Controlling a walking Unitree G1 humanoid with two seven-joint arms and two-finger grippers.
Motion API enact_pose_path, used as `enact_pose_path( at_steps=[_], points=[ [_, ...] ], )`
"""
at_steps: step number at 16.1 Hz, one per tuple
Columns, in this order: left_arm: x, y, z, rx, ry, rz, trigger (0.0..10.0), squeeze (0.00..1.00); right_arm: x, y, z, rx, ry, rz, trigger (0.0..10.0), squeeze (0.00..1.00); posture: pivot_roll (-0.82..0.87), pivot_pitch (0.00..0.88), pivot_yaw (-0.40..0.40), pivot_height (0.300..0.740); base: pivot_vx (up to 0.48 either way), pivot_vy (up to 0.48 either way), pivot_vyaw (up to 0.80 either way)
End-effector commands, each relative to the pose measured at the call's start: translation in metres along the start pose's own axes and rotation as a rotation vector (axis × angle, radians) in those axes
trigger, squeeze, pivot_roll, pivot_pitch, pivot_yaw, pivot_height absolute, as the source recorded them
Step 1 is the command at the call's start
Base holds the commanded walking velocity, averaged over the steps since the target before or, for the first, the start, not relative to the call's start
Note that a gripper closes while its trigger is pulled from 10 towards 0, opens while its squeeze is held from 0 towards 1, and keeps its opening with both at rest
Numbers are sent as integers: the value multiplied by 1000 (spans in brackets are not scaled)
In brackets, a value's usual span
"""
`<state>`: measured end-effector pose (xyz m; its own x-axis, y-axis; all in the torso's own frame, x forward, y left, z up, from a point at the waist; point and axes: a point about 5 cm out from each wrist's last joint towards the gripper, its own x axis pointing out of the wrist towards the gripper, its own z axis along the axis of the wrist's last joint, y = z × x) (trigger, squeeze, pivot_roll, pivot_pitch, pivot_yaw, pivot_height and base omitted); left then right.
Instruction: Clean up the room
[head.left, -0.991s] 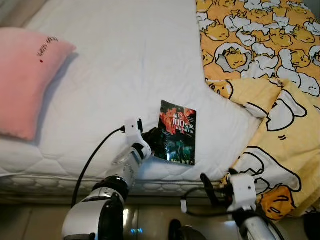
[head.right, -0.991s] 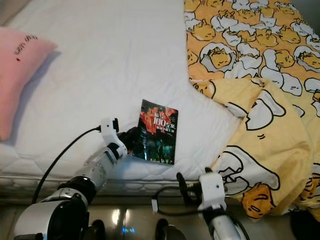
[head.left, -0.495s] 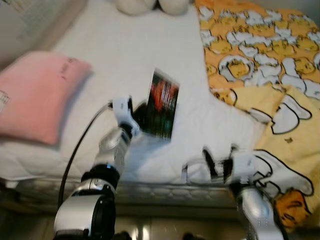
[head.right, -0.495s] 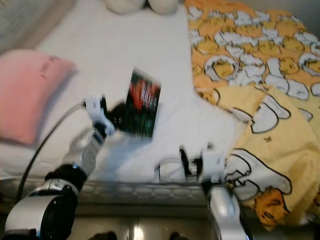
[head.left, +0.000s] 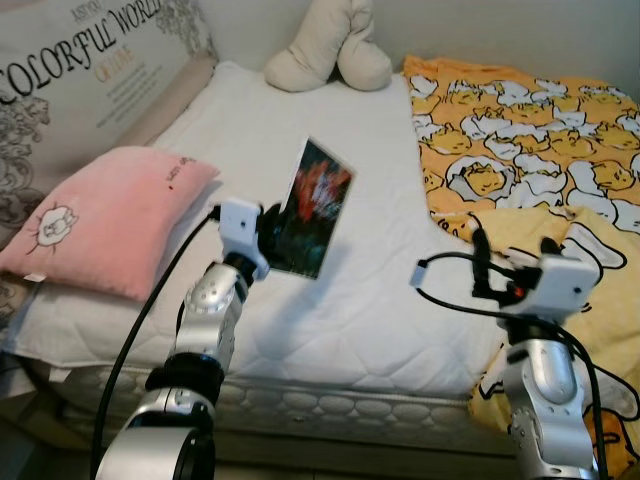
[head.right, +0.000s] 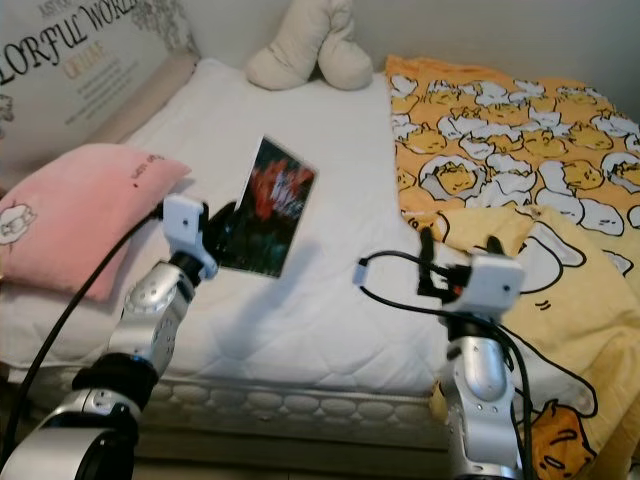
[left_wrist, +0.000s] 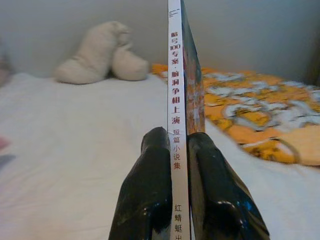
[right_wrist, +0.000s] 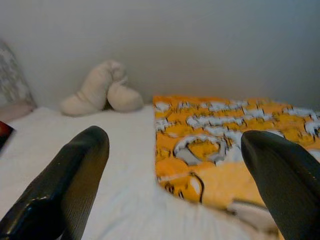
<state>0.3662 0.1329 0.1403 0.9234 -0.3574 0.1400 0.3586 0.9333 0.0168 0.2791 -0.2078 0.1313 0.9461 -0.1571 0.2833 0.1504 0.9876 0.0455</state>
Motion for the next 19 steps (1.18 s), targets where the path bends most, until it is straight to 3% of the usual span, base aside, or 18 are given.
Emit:
enact_pose_path(
  at_steps=[1,2,6,10,15,19],
  points=[
    [7,-1,20,46,-78,6,7882,0,-1,-4,-8,11,28,-30,10000,0,64,0,24,740,0,0,0],
    [8,-4,22,44,-87,-2,10000,0,-1,-3,-11,10,41,-31,10000,0,65,0,23,740,0,0,0],
    [16,-10,21,39,-68,45,10000,0,5,20,-24,-12,87,102,10000,0,62,0,18,740,0,360,0],
    [12,-14,8,35,-17,65,10000,0,15,14,-24,-22,87,98,10000,0,51,0,10,740,0,480,0],
    [13,-20,5,54,2,63,10000,0,9,15,-32,-30,108,122,10000,0,50,0,10,740,0,480,0],
    [16,-31,-2,58,52,31,10000,0,5,22,-35,-27,117,144,10000,0,44,0,20,740,67,0,0]
  ],
)
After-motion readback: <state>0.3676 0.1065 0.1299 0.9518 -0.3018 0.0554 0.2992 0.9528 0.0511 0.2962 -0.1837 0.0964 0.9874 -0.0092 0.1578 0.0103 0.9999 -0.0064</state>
